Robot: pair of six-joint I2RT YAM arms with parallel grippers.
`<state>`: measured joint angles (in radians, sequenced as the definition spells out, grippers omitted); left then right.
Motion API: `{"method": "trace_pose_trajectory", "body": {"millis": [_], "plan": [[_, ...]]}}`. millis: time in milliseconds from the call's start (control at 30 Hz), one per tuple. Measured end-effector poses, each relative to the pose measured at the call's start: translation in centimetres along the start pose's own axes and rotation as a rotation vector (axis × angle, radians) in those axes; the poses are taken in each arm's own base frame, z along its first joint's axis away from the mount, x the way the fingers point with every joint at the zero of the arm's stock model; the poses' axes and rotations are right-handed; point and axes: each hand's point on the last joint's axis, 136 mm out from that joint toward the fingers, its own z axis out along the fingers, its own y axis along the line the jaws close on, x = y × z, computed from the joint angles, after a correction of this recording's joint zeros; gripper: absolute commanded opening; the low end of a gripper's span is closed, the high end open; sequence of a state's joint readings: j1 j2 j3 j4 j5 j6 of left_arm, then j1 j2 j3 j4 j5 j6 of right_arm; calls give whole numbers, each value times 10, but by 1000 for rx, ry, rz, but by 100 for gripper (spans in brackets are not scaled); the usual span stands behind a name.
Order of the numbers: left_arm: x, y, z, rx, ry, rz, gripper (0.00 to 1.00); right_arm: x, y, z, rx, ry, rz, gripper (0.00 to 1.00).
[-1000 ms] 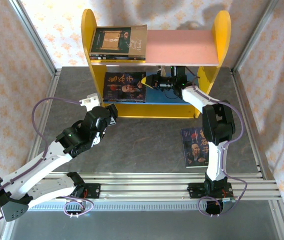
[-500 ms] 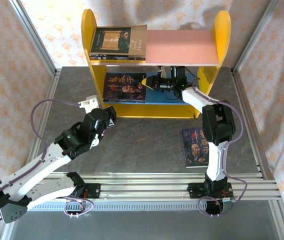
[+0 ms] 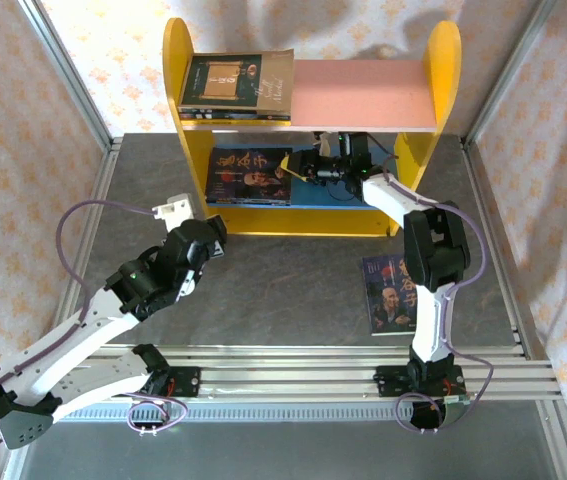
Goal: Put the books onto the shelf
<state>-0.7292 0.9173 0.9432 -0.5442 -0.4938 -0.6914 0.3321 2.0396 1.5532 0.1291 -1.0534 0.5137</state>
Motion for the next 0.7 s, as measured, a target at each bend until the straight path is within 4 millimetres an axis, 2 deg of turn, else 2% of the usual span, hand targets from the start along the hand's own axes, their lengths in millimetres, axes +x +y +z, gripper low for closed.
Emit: {"method": "trace_pose_trajectory", "body": {"millis": [200, 367, 500, 700], "plan": [[0, 26, 1, -99, 3, 7, 56, -7, 1, -17, 51, -29, -4, 49], [1, 49, 3, -179, 18, 7, 58, -13, 16, -38, 91, -61, -53, 53], [1, 62, 4, -224, 25, -8, 59, -4, 26, -50, 113, -65, -78, 55], [-2, 70, 1, -237, 21, -28, 61, 12, 20, -63, 173, -58, -84, 55]]}}
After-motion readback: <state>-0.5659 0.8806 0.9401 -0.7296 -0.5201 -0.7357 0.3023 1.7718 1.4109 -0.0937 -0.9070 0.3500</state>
